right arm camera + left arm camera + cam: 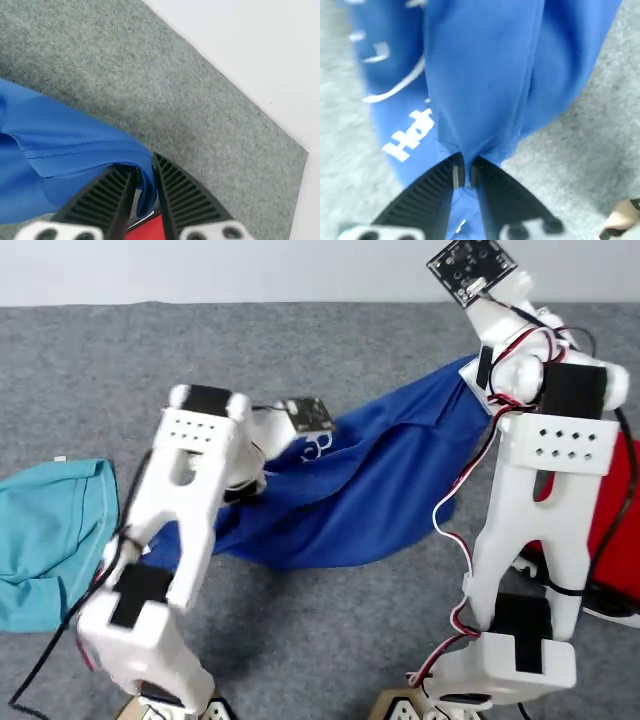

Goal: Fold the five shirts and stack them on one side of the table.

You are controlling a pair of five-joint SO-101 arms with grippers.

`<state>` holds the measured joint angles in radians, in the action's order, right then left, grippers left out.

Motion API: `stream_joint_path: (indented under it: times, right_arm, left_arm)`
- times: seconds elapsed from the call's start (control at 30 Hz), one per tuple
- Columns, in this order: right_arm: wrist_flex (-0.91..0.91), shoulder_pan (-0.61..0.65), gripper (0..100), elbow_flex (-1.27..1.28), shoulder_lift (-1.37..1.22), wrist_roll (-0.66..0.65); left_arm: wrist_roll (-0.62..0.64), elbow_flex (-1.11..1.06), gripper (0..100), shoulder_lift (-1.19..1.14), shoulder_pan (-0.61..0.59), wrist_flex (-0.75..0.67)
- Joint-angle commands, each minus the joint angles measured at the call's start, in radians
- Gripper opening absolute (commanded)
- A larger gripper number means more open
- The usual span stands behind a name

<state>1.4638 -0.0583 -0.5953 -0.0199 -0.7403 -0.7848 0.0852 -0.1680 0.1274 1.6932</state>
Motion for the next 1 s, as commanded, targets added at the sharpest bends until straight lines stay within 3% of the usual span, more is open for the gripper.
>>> stream_joint_path:
  times: [0.0, 0.17, 0.53, 0.97]
  right_arm:
    - [0.004, 0.004, 1.0, -0.044, 0.001, -0.003]
    - [0.004, 0.005, 1.0, -0.044, 0.001, -0.003]
    - [-0.004, 0.031, 1.0, -0.044, 0.007, -0.003]
    - [-0.004, 0.133, 1.0, -0.044, 0.005, -0.009]
  left_arm:
    - [0.000, 0.010, 1, 0.170, -0.040, 0.015]
    - [-0.009, 0.012, 1, 0.270, -0.121, 0.012]
    - [-0.192, 0.012, 1, 0.299, -0.347, 0.015]
    - [-0.232, 0.010, 1, 0.293, -0.374, 0.032]
